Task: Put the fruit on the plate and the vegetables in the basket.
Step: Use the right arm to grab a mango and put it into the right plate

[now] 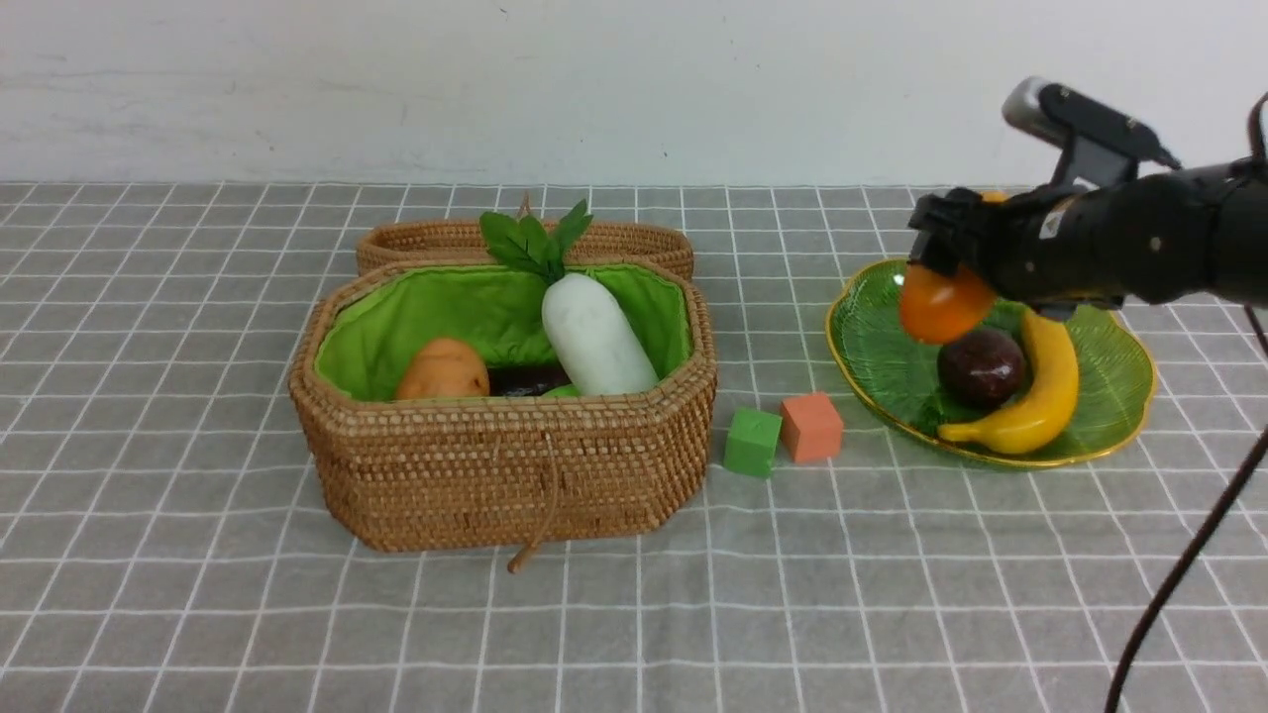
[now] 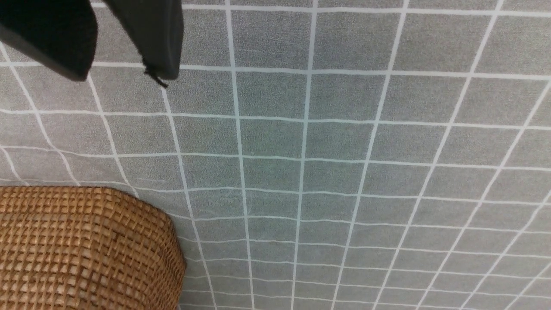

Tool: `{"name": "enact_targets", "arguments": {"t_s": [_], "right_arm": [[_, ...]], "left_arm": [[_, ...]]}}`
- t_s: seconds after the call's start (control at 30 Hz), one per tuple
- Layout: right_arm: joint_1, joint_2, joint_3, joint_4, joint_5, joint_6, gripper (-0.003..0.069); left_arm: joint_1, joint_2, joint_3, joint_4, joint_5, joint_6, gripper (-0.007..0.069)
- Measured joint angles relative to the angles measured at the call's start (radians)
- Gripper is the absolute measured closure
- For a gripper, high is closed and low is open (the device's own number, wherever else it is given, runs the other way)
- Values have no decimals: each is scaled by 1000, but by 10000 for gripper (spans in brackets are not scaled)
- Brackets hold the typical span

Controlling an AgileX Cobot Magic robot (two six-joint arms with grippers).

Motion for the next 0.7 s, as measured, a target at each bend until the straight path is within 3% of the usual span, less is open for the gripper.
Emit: {"name": "enact_targets", "arguments": {"t_s": [0.17, 0.4, 0.57, 0.7], "right_arm": [[0, 50, -58, -5, 90, 0, 106], [1, 21, -72, -5, 266, -96, -19], [4, -45, -73, -5, 409, -125, 1], [6, -141, -73, 0, 570, -128, 90]], "left_arm": [[0, 0, 0, 0, 0, 0, 407], [0, 0, 0, 0, 0, 0, 397], [0, 0, 0, 0, 0, 0, 396], [0, 0, 0, 0, 0, 0, 391]]}}
